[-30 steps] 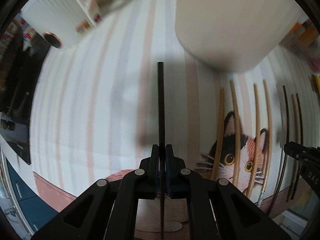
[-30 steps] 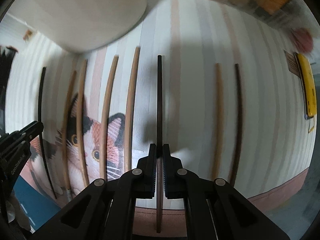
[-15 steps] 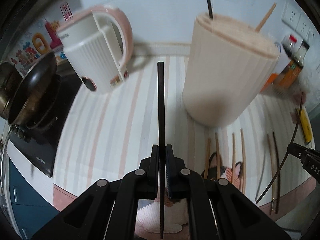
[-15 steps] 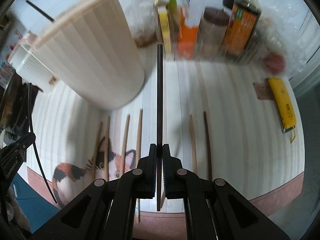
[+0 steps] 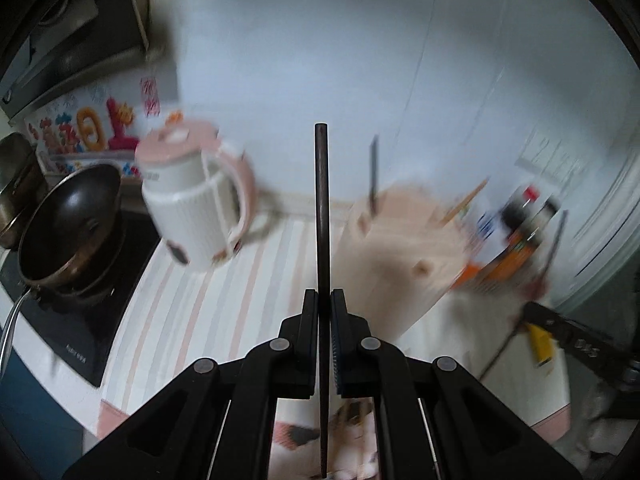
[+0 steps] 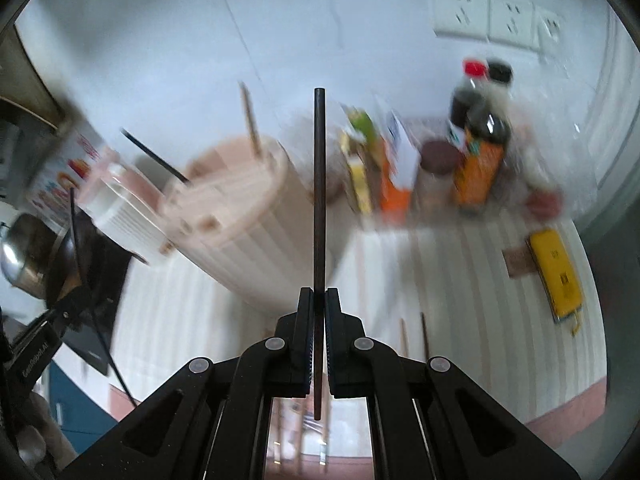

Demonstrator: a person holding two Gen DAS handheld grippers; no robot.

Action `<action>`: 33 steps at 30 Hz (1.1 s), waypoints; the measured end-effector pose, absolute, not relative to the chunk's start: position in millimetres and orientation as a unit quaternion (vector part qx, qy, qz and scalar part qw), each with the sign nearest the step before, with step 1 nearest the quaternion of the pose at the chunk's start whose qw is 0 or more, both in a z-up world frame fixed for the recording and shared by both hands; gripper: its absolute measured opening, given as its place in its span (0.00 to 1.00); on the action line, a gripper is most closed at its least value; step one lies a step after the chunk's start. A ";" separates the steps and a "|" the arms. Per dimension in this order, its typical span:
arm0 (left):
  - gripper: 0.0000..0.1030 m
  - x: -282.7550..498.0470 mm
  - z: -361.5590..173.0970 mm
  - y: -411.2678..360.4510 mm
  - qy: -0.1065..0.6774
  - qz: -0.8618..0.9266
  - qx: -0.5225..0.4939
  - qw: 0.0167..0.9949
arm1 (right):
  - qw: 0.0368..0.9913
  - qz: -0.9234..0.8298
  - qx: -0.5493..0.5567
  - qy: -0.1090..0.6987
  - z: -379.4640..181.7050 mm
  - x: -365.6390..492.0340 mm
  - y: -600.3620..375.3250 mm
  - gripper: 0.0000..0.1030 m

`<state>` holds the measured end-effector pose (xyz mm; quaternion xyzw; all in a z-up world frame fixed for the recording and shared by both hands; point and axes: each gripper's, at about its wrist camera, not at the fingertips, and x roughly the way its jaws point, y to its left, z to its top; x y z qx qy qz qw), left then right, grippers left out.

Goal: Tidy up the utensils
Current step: 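Lift both chopsticks and carry them above the beige holder, then insert both chopsticks into the holder slots and open both tools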

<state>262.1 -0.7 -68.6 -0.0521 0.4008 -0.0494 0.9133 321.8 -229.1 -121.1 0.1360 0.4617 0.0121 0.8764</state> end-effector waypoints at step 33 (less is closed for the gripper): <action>0.03 454.2 -59.0 -50.4 0.327 -0.051 -0.090 0.939 | 0.920 0.033 0.172 0.351 -40.9 498.6 -224.3 0.05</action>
